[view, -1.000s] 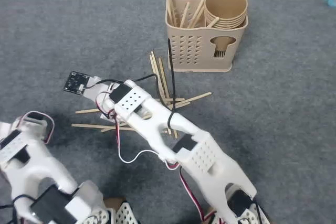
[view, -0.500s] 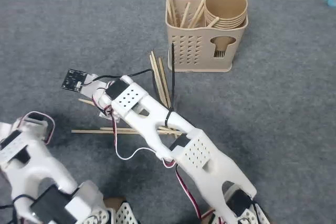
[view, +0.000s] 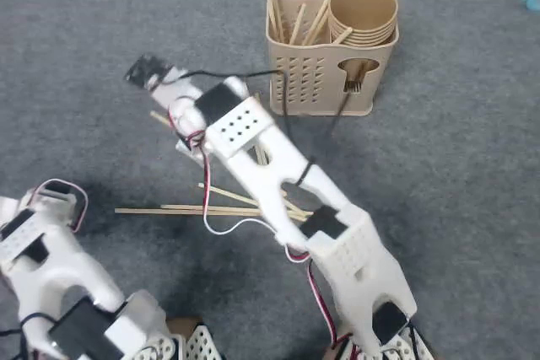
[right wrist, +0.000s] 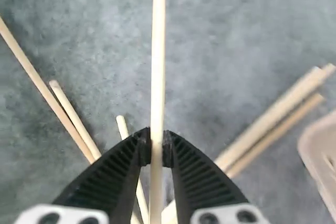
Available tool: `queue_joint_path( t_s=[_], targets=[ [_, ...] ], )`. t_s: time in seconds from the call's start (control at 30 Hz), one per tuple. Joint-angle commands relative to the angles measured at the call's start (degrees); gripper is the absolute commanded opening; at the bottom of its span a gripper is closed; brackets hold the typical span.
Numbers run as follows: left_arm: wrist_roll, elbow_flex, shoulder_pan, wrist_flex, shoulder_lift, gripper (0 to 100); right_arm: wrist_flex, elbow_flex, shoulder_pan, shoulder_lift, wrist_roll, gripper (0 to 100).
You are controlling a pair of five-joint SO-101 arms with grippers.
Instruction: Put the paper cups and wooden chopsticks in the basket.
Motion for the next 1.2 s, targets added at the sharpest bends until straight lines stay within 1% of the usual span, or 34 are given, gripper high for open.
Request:
queue_joint_path(
  t_s=[0.0, 0.17, 0.3, 0.5, 0.57, 0.63, 0.77, 0.9, 0.97, 1.07, 1.17],
  targets=[
    [0.3, 0.0, 0.1, -1.0, -3.1, 27, 2.6, -3.4, 1.1, -7.2, -3.0, 0.9],
    [0.3, 0.0, 0.1, -1.1, -3.1, 27, 5.9, -3.4, 1.4, -9.4, -3.7, 0.9],
    [0.3, 0.0, 0.1, -1.1, -3.1, 27, 8.7, -3.4, 2.9, -13.1, -7.8, 0.9],
    [0.3, 0.0, 0.2, -1.1, -3.1, 27, 16.8, -3.3, 3.8, -21.3, -13.5, 0.9],
    [0.3, 0.0, 0.2, -1.1, -3.1, 27, 17.6, -1.3, 4.0, -23.9, -14.8, 0.9],
    [0.3, 0.0, 0.2, -1.1, -3.1, 27, 17.3, 4.1, 4.5, -27.4, -15.0, 0.9],
    [0.3, 0.0, 0.2, -1.1, -2.9, 27, 10.9, 21.2, 5.1, -36.6, -15.0, 0.9],
    [0.2, 0.0, 0.2, -1.1, -2.9, 27, -3.6, 42.9, 7.6, -49.5, -14.9, 0.9],
    [0.2, 0.0, 0.2, -1.1, -2.8, 27, -11.4, 51.5, 9.3, -55.1, -14.7, 0.9],
    [0.2, 0.0, 0.2, -1.1, -2.8, 27, -19.1, 58.3, 11.3, -60.7, -12.9, 0.8],
    [0.2, 0.0, 0.2, -1.1, -2.8, 27, -22.4, 58.6, 13.8, -62.1, -12.9, 0.8]
  ],
)
